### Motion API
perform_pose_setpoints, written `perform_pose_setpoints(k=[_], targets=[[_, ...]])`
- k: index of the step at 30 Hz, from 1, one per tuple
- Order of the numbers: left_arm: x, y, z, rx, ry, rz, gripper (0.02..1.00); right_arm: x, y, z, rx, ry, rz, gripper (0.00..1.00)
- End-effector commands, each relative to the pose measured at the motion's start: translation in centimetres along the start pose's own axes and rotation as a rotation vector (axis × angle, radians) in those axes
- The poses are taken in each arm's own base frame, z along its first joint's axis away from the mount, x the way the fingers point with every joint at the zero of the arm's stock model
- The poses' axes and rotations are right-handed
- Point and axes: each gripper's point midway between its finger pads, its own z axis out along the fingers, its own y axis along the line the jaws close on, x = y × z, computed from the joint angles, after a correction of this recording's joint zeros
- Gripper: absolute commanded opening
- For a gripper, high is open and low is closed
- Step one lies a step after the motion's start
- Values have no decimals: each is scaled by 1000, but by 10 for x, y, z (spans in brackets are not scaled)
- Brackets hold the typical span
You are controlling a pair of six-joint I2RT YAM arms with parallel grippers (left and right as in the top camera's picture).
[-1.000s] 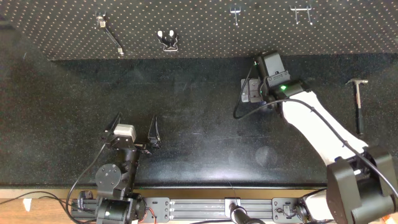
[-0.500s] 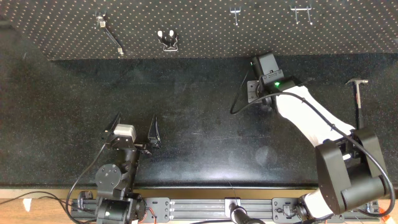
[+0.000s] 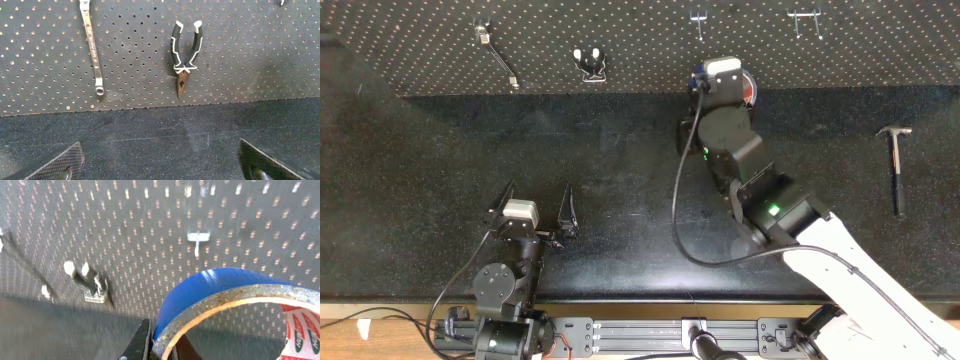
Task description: Place Tools Onto Pegboard
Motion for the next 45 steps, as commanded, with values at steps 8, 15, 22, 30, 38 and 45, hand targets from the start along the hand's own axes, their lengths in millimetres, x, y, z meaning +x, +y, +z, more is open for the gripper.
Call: perform_pose_setpoints(k=[8,15,22,30,38,45], targets=[[0,2,0,-10,0,-16,996,-31,19,55,53,-260,-72,73],[0,2,0,-10,0,-16,996,-9,13,87,84,-250,-110,75],[0,2,0,-10,0,-16,996,9,-11,109,140,-211,-119,73],[0,2,0,-10,0,-16,996,14,-15,118,147,-222,-112,80],[0,2,0,-10,0,-16,996,11,-22,123,158,-249,-98,73],[0,2,0,-10,0,-16,996,22,-25,132,166,-232,-104,82]])
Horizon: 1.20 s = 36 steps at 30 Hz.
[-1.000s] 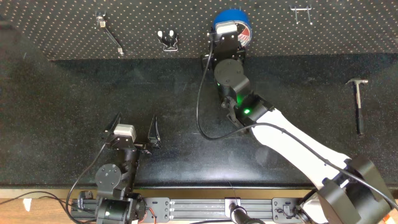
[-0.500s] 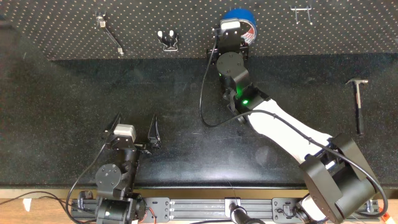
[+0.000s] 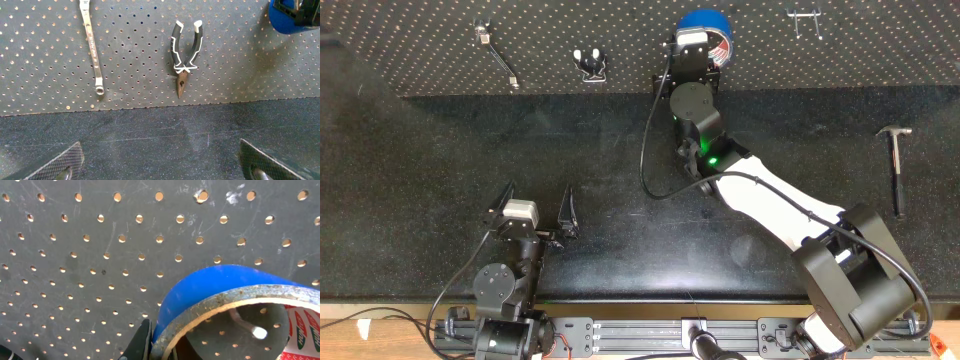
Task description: Place Tools Onto Pegboard
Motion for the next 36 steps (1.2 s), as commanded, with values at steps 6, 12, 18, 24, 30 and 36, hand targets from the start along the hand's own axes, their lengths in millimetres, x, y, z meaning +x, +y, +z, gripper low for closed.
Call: perform_pose_setpoints(k=[6,12,18,24,30,36], targets=[[0,2,0,-10,0,-16,996,13,-7,8,26,26,-20,481],[0,2,0,-10,0,-16,996,3,-3,3,-8,22,-16,950],[0,2,0,-10,0,-16,996,0,-14,-19,1,135,-72,956],[0,2,0,-10,0,-16,996,-16,-18,-54,-61,223,-103,958],[0,2,0,-10,0,-16,996,2,-16,-99,-184,408,-148,961],[0,2,0,-10,0,-16,996,43,-88,-177,21,767,100,963]])
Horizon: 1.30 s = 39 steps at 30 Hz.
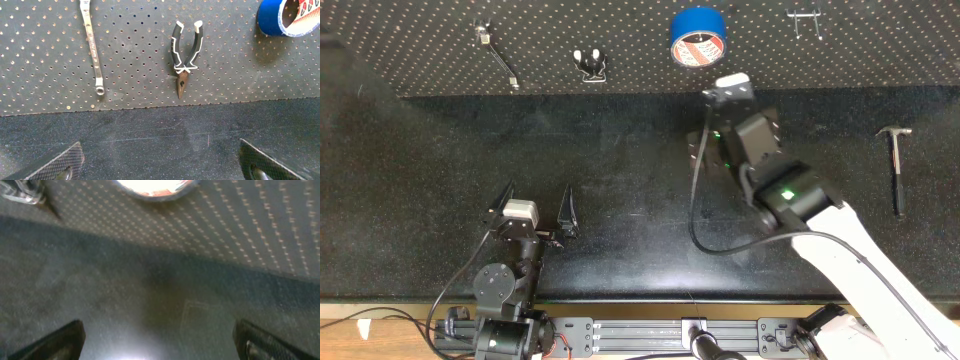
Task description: Place Tools Onto Pegboard
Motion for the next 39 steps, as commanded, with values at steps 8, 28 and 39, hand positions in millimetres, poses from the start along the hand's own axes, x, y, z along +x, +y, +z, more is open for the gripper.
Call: perform_pose_setpoints(k=[8,28,39], targets=[[1,1,0,-9,0,-16,996,155,-160,-78,385,518,280,963],[0,1,0,-9,0,-16,996,238,-298,-30,135,505,177,965],[1,1,0,-9,0,-16,996,241,-318,-14,153,503,133,965]])
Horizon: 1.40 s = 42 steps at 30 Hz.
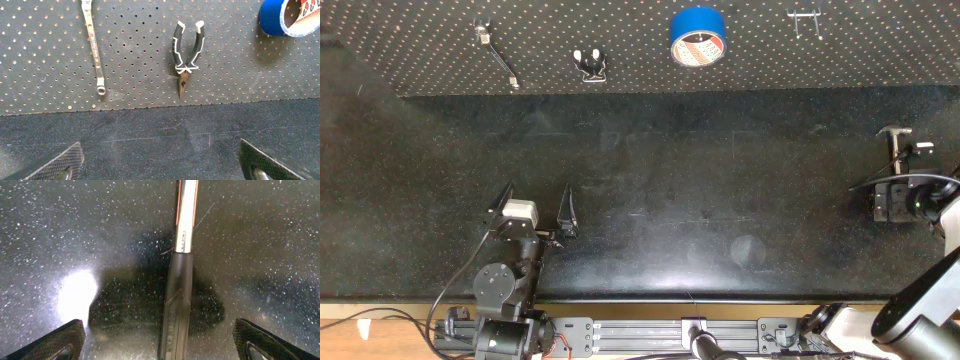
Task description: Place Tools Onto Pegboard
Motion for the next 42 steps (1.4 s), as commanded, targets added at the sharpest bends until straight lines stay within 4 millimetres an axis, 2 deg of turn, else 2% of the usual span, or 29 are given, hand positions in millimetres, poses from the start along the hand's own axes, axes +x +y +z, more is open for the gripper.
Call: perform_pose_setpoints(k=[1,7,8,11,15,18,19,23,26,28,30,32,34,36,39,42], targets=[[1,0,0,-3,0,-16,996,-6,-6,2,3,-15,-19,965],[1,0,0,-3,0,-16,996,-5,-5,3,1,-12,-19,961],[1,0,0,-3,0,-16,996,-5,-5,3,0,-12,-19,930],[1,0,0,-3,0,-16,996,-2,-4,7,-11,0,-15,713],[1,0,0,-3,0,-16,996,-2,-4,8,-13,2,-14,483],[0,0,0,-3,0,-16,996,-2,-4,8,-13,3,-14,150],[1,0,0,-3,1,-16,996,-2,-4,8,-14,3,-14,80],[1,0,0,-3,0,-16,996,-2,-2,3,-11,0,13,75],[1,0,0,-3,0,-16,996,-18,-3,-26,33,-98,152,75],[1,0,0,-3,0,-16,996,-39,9,-51,-7,-223,199,75],[1,0,0,-3,0,-16,996,-73,31,-89,-43,-389,212,75],[1,0,0,-3,0,-16,998,-105,63,-122,-61,-519,156,75],[1,0,0,-3,0,-16,996,-139,105,-159,-111,-678,67,75],[1,0,0,-3,0,-16,996,-165,138,-190,-155,-819,-18,75],[1,0,0,-3,0,-16,996,-182,162,-200,-201,-887,-85,73],[1,0,0,-3,0,-16,998,-185,178,-178,-249,-830,-106,75]])
